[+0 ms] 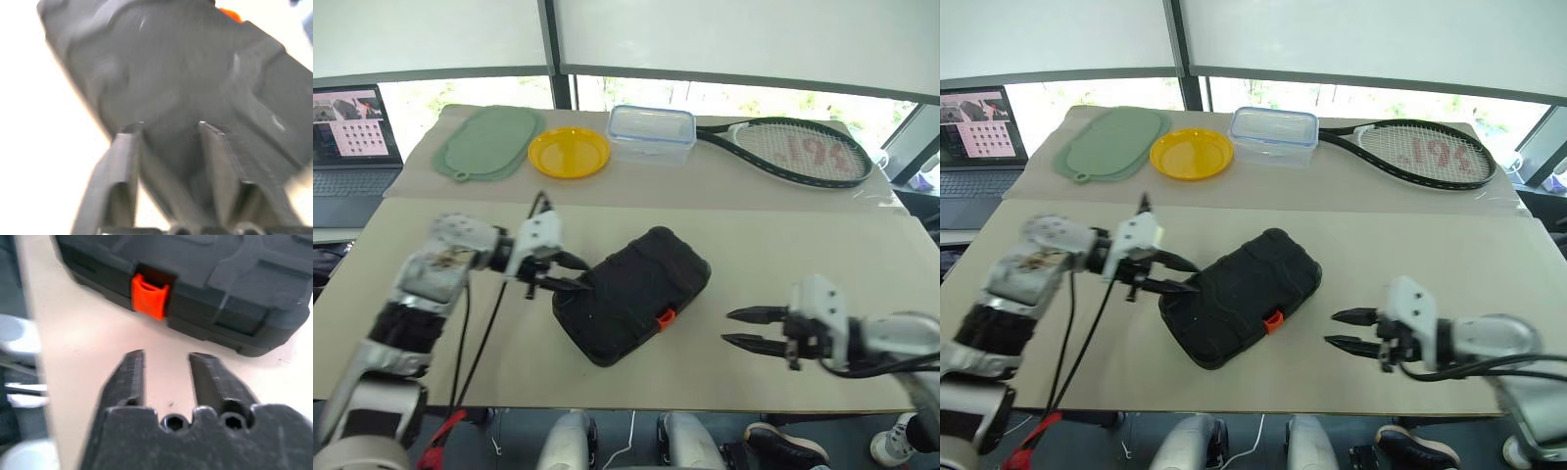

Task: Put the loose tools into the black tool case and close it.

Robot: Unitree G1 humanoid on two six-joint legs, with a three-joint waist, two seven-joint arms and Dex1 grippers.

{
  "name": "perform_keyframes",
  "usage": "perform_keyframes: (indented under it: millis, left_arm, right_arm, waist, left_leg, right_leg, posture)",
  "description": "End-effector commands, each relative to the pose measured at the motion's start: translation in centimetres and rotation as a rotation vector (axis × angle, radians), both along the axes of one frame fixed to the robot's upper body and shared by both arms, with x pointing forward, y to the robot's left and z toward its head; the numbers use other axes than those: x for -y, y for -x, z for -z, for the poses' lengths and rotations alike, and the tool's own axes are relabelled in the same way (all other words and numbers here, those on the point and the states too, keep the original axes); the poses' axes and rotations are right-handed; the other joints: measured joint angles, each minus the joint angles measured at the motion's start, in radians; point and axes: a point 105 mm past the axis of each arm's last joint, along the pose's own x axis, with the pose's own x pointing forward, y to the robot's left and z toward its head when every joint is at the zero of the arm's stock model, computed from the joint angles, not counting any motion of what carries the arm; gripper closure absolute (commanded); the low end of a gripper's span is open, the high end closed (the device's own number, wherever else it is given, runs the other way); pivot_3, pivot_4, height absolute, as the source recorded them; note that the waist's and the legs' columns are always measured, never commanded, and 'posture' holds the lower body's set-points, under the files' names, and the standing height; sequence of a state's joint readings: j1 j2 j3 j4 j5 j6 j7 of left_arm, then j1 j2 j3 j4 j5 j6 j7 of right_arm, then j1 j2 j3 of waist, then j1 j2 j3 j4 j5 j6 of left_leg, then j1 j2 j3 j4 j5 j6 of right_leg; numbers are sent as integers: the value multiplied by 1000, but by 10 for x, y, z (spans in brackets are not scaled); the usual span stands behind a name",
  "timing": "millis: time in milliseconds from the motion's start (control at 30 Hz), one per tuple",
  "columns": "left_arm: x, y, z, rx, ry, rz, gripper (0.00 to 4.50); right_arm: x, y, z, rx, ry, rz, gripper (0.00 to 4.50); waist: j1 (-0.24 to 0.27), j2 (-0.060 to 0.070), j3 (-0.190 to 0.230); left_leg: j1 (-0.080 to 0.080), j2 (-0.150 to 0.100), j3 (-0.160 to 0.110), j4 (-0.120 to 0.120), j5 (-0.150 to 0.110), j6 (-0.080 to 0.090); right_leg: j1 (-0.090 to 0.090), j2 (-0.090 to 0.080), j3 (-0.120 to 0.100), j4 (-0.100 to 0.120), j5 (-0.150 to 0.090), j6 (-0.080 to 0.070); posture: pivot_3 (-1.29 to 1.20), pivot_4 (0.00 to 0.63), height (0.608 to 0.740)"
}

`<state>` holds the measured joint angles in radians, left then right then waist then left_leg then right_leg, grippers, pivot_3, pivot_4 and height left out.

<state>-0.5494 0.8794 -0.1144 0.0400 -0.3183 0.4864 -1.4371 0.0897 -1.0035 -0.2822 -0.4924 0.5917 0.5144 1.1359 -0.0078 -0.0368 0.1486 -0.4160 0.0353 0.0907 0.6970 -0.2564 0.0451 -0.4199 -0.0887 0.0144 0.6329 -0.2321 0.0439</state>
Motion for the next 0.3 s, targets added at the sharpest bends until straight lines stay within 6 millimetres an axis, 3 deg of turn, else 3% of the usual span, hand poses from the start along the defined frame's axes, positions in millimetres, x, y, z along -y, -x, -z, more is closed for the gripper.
perform_keyframes:
  millis: [33, 67, 133, 200, 300]
  left_arm:
    - [-40, 22, -27, -25, 31, -140, 950]
    - [-49, 27, -27, -33, 17, -173, 592]
    - [-64, 36, -27, -45, -9, -227, 32]
    - [-75, 45, -28, -53, -10, -267, 32]
    - [-76, 53, -30, -48, 18, -280, 32]
  right_arm:
    - [22, 3, -37, -45, -71, -13, 1041]
    - [26, 4, -41, -61, -77, -17, 569]
    - [32, 4, -47, -72, -76, -25, 67]
    - [36, 3, -51, -85, -78, -25, 67]
    - [37, 1, -51, -103, -85, -34, 67]
  waist:
    - [0, -1, 0]
    - [-2, 0, 1]
    - [1, 0, 1]
    - [7, 0, 1]
    - [15, 0, 1]
  left_leg:
    - [0, 0, 0, 0, 0, 0]
    - [0, 0, 0, 0, 0, 0]
    - [1, 0, 1, -1, 0, 0]
    - [1, 0, 1, -1, 0, 0]
    - [1, 0, 1, -1, 0, 0]
  right_leg:
    - [0, 0, 0, 0, 0, 0]
    - [0, -1, -1, 0, 0, 0]
    - [1, -3, -1, -1, 0, 1]
    - [1, -3, -1, -1, 0, 0]
    - [0, -4, -2, -1, -1, 0]
  posture:
    - [0, 150, 738]
    - [0, 150, 738]
    - [0, 150, 738]
    - [0, 150, 738]
    - [0, 150, 738]
